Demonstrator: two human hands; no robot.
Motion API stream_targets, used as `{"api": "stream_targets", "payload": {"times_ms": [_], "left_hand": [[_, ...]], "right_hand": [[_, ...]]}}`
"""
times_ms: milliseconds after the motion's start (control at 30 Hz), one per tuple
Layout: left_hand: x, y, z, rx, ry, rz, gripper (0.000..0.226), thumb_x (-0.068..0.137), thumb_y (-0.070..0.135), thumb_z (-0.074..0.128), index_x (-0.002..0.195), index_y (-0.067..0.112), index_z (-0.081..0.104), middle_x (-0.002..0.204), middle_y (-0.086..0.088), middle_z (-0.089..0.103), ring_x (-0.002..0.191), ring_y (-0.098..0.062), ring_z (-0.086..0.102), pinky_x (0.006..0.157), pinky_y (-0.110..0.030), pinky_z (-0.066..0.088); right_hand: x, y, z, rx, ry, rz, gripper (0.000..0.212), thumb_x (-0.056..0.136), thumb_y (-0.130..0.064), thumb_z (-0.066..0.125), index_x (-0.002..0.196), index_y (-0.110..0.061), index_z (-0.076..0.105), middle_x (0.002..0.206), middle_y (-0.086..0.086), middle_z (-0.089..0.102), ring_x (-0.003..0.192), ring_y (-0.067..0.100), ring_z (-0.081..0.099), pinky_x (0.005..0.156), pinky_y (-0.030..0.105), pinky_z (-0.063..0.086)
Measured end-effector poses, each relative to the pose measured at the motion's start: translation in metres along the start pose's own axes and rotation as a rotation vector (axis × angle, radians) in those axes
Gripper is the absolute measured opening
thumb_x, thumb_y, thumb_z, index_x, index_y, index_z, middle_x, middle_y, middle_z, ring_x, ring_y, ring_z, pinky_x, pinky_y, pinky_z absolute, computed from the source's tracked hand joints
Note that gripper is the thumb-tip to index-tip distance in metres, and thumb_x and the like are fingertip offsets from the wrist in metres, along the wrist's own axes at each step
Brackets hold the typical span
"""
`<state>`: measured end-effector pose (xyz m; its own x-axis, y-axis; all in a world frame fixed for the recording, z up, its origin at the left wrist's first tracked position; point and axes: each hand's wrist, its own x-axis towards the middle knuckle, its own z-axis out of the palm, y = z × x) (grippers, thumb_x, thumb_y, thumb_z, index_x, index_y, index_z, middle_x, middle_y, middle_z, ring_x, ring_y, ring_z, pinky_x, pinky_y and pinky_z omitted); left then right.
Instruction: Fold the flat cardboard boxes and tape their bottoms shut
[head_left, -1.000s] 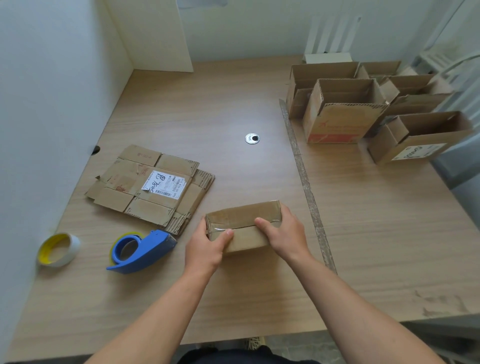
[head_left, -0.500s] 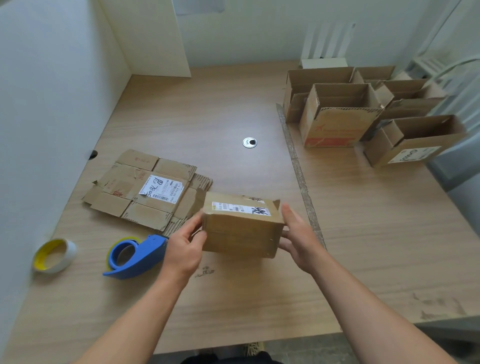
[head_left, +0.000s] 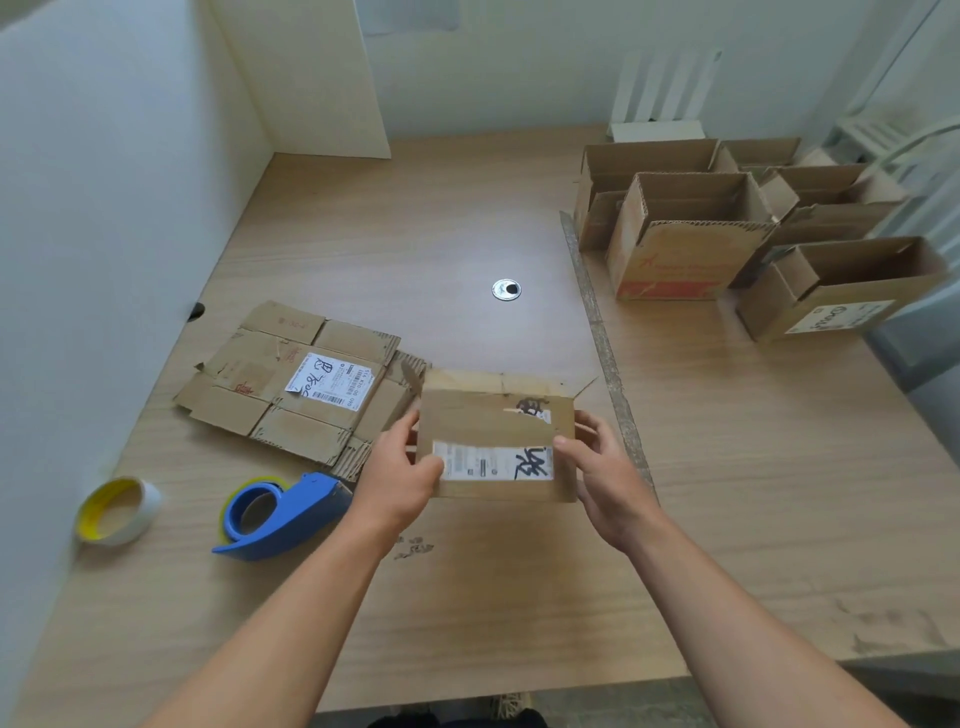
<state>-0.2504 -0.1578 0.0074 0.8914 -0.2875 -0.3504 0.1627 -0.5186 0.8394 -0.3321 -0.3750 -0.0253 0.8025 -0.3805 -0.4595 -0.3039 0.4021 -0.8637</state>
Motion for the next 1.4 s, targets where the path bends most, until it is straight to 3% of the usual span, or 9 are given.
{"api": "stream_targets", "payload": {"times_ms": [167, 300, 433, 533, 700, 867, 1067, 1233, 1400], "left_hand": [[-0.007, -0.018, 0.005, 0.023, 0.038, 0.0, 0.045, 0.075, 0.047, 0.06, 0.12, 0.045, 0.057, 0.114, 0.006, 0.063, 0.099, -0.007, 0.064, 0.088, -0.045, 0.056], [-0.013, -0.022, 0.006, -0.024, 0.025, 0.005, 0.031, 0.088, 0.024, 0.067, 0.114, 0.038, 0.06, 0.112, 0.017, 0.067, 0.102, 0.007, 0.06, 0.097, -0.04, 0.051], [-0.013, -0.03, 0.005, -0.068, -0.004, -0.02, 0.031, 0.089, 0.023, 0.069, 0.116, 0.033, 0.061, 0.114, 0.014, 0.068, 0.11, -0.003, 0.061, 0.102, -0.044, 0.049], [-0.013, -0.033, 0.001, -0.122, 0.093, -0.016, 0.039, 0.085, 0.033, 0.07, 0.123, 0.031, 0.061, 0.117, 0.012, 0.068, 0.114, -0.011, 0.061, 0.102, -0.044, 0.049], [-0.014, -0.03, -0.007, 0.053, 0.211, 0.116, 0.064, 0.09, 0.023, 0.07, 0.147, 0.032, 0.041, 0.135, 0.018, 0.044, 0.116, 0.004, 0.046, 0.086, -0.008, 0.038], [-0.011, -0.029, -0.006, 0.395, 0.117, 0.233, 0.046, 0.09, 0.027, 0.07, 0.134, 0.025, 0.058, 0.145, 0.0, 0.041, 0.125, -0.02, 0.05, 0.104, -0.041, 0.047], [-0.01, -0.029, -0.003, 0.486, 0.136, 0.332, 0.016, 0.089, 0.019, 0.07, 0.087, 0.021, 0.054, 0.137, -0.004, 0.051, 0.135, -0.022, 0.043, 0.101, -0.031, 0.041], [-0.016, -0.032, -0.004, 0.6, 0.134, 0.448, 0.016, 0.087, 0.012, 0.071, 0.083, 0.011, 0.056, 0.12, -0.006, 0.058, 0.112, -0.026, 0.055, 0.081, -0.029, 0.041], [-0.018, -0.03, -0.001, 0.673, 0.151, 0.515, 0.014, 0.085, 0.008, 0.073, 0.082, 0.01, 0.06, 0.12, -0.01, 0.062, 0.098, -0.031, 0.063, 0.074, -0.039, 0.053]], "right_hand": [[0.0, -0.005, 0.001, -0.081, -0.031, -0.069, 0.033, 0.095, -0.04, 0.06, 0.127, -0.034, 0.056, 0.124, 0.003, 0.065, 0.112, 0.017, 0.065, 0.099, 0.047, 0.051], [0.001, 0.002, -0.002, -0.175, 0.034, -0.067, 0.032, 0.096, -0.049, 0.057, 0.124, -0.032, 0.057, 0.118, 0.003, 0.068, 0.109, 0.022, 0.067, 0.101, 0.058, 0.048], [-0.004, 0.014, -0.006, -0.298, 0.081, -0.139, 0.016, 0.099, -0.043, 0.055, 0.112, -0.036, 0.059, 0.106, -0.009, 0.071, 0.101, 0.013, 0.068, 0.097, 0.049, 0.052], [-0.009, 0.018, -0.006, -0.419, 0.06, -0.208, 0.013, 0.099, -0.038, 0.058, 0.111, -0.034, 0.057, 0.099, -0.016, 0.066, 0.091, 0.002, 0.062, 0.088, 0.035, 0.051], [-0.011, 0.007, -0.007, -0.493, 0.077, -0.317, 0.05, 0.094, -0.032, 0.066, 0.14, -0.035, 0.047, 0.135, -0.011, 0.053, 0.122, 0.01, 0.054, 0.1, 0.035, 0.048], [0.0, -0.027, -0.004, -0.783, 0.003, -0.311, 0.053, 0.092, -0.027, 0.067, 0.141, -0.038, 0.05, 0.122, -0.006, 0.054, 0.097, 0.01, 0.061, 0.093, 0.03, 0.048], [0.026, -0.042, 0.0, -1.129, -0.049, -0.313, 0.016, 0.097, -0.031, 0.06, 0.11, -0.029, 0.07, 0.109, -0.001, 0.056, 0.1, 0.018, 0.055, 0.083, 0.027, 0.035], [0.037, -0.031, 0.008, -1.121, 0.098, -0.362, 0.017, 0.101, -0.032, 0.051, 0.098, -0.027, 0.066, 0.098, 0.004, 0.061, 0.097, 0.024, 0.054, 0.082, 0.038, 0.044], [0.04, -0.023, 0.015, -0.958, 0.181, -0.365, 0.017, 0.101, -0.03, 0.052, 0.097, -0.025, 0.068, 0.094, 0.004, 0.064, 0.092, 0.017, 0.05, 0.075, 0.03, 0.033]]}}
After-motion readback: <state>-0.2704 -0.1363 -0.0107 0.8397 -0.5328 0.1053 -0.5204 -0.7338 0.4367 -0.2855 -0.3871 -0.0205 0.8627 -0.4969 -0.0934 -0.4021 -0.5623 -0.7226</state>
